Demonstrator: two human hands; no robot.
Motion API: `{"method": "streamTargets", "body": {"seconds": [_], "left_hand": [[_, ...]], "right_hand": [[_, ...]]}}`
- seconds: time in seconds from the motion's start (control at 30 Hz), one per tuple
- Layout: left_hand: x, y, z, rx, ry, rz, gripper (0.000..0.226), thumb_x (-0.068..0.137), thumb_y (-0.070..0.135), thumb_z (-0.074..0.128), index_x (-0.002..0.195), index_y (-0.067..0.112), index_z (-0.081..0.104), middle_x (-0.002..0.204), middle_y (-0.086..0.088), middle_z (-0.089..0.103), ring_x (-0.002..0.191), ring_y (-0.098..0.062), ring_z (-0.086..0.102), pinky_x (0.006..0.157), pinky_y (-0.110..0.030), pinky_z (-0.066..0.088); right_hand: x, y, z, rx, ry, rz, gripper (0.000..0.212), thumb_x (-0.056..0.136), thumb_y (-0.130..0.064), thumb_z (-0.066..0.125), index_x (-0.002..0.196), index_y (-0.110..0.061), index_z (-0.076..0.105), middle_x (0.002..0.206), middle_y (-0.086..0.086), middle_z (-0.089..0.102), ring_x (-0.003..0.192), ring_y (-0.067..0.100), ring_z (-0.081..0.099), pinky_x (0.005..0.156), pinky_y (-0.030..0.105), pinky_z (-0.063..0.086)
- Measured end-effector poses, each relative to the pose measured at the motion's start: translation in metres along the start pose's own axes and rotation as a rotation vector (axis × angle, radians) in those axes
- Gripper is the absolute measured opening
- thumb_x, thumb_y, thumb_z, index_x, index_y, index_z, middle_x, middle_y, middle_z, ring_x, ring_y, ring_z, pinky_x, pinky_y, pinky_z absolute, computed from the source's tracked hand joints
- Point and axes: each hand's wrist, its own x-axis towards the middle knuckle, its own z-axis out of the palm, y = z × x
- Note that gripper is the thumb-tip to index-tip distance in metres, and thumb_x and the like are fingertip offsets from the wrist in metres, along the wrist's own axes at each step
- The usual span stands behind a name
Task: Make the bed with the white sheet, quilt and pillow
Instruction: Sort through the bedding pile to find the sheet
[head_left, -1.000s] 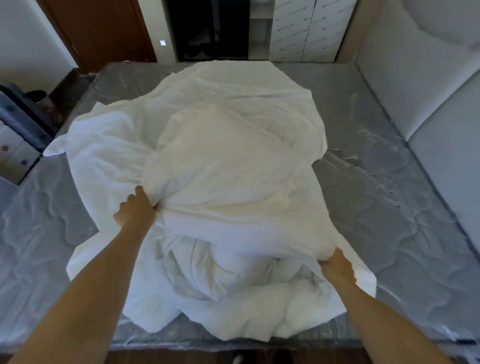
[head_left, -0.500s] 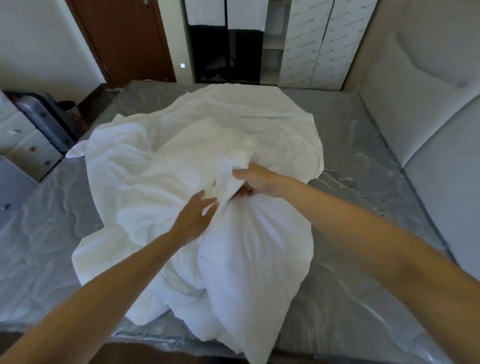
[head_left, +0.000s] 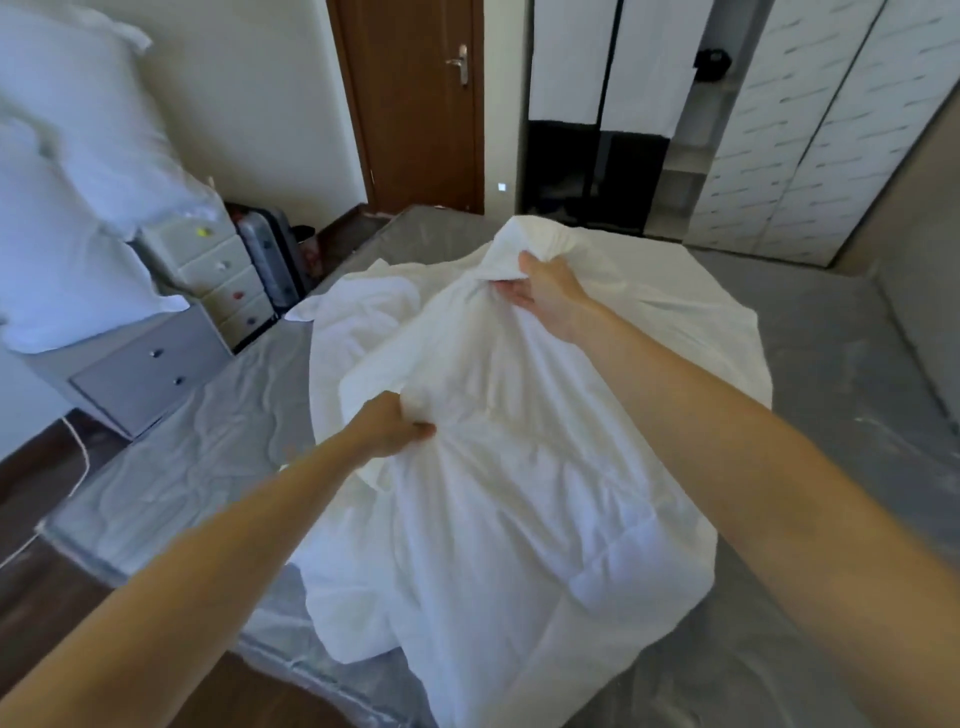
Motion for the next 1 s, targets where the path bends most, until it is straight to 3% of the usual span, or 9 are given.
{"method": "streamTargets", "body": {"seconds": [0.07,0.17,0.27,0.37,0.57,0.73,0.83,0.9,1.0], "left_hand": [[0.04,0.023,-0.024,0.023,0.06,0.103,0.06,0.084,0.041,0.067,0.127,0.003,0.051,0.123,-0.011,0.057,0.11,-0.029,0.054,0.08,-0.031,0.04],[0.101,0.063,-0.057,-0.083,0.079,0.284,0.053,0.085,0.04,0.065,0.124,0.005,0.056,0.122,-0.011,0.059,0.11,-0.03,0.055,0.087,-0.037,0.044],[0.164,0.097,-0.084,-0.194,0.109,0.337,0.052,0.085,0.036,0.066,0.125,0.003,0.056,0.121,-0.014,0.06,0.11,-0.032,0.056,0.094,-0.045,0.047],[0.224,0.095,-0.086,-0.165,0.193,0.246,0.055,0.088,0.038,0.063,0.126,0.0,0.052,0.123,-0.016,0.058,0.112,-0.037,0.054,0.091,-0.044,0.044],[0.299,0.034,-0.011,-0.136,0.109,0.07,0.05,0.09,0.042,0.056,0.12,0.002,0.056,0.12,-0.018,0.061,0.112,-0.037,0.056,0.09,-0.041,0.045],[0.319,-0.025,0.003,0.095,0.108,0.173,0.063,0.079,0.067,0.054,0.121,0.02,0.055,0.136,-0.013,0.046,0.132,-0.035,0.038,0.099,-0.046,0.036],[0.325,-0.067,0.014,0.085,0.091,-0.12,0.114,0.064,0.075,0.063,0.149,0.037,-0.002,0.159,-0.01,0.005,0.145,-0.034,0.009,0.112,-0.062,0.012],[0.324,-0.073,0.032,-0.091,-0.103,-0.116,0.142,0.04,0.085,0.066,0.144,0.043,-0.02,0.159,-0.004,0.01,0.143,-0.033,0.02,0.112,-0.063,0.015],[0.304,-0.036,0.064,-0.251,-0.294,0.078,0.142,0.038,0.078,0.072,0.15,0.033,-0.003,0.156,0.002,0.021,0.14,-0.025,0.031,0.113,-0.048,0.027]], "right_hand": [[0.018,0.004,-0.004,-0.207,-0.028,-0.065,0.025,0.099,-0.024,0.041,0.116,-0.013,0.057,0.126,0.009,0.055,0.123,0.026,0.051,0.1,0.033,0.039],[0.037,0.018,-0.006,-0.59,-0.164,-0.111,0.071,0.09,-0.032,0.062,0.149,-0.019,0.025,0.144,-0.005,0.032,0.132,0.012,0.03,0.103,0.019,0.024],[0.062,0.041,-0.008,-1.089,-0.11,-0.103,0.114,0.065,-0.065,0.07,0.151,-0.037,0.0,0.157,-0.006,0.011,0.144,0.02,0.011,0.117,0.05,0.012],[0.082,0.059,-0.01,-1.322,0.01,-0.01,0.112,0.067,-0.072,0.065,0.146,-0.048,-0.012,0.159,0.001,-0.017,0.146,0.025,-0.016,0.113,0.061,-0.003],[0.13,0.14,0.063,-1.423,-0.067,0.108,0.114,0.068,-0.079,0.055,0.146,-0.041,-0.018,0.156,0.012,-0.025,0.143,0.034,-0.023,0.105,0.07,-0.009],[0.168,0.202,0.046,-1.376,0.111,0.246,0.099,0.081,-0.037,0.067,0.151,-0.03,-0.002,0.158,0.017,-0.006,0.144,0.042,-0.003,0.106,0.072,0.005],[0.167,0.221,0.014,-1.473,0.365,0.188,0.089,0.079,-0.025,0.067,0.15,-0.023,0.013,0.147,0.023,0.029,0.133,0.043,0.034,0.101,0.064,0.032],[0.161,0.222,-0.017,-1.478,0.385,0.255,0.072,0.09,-0.022,0.053,0.151,-0.02,0.014,0.127,0.019,0.052,0.113,0.035,0.055,0.089,0.042,0.047],[0.148,0.199,-0.07,-1.209,0.404,0.329,0.042,0.095,-0.023,0.047,0.135,-0.011,0.045,0.123,0.016,0.061,0.111,0.034,0.058,0.088,0.036,0.044]]}}
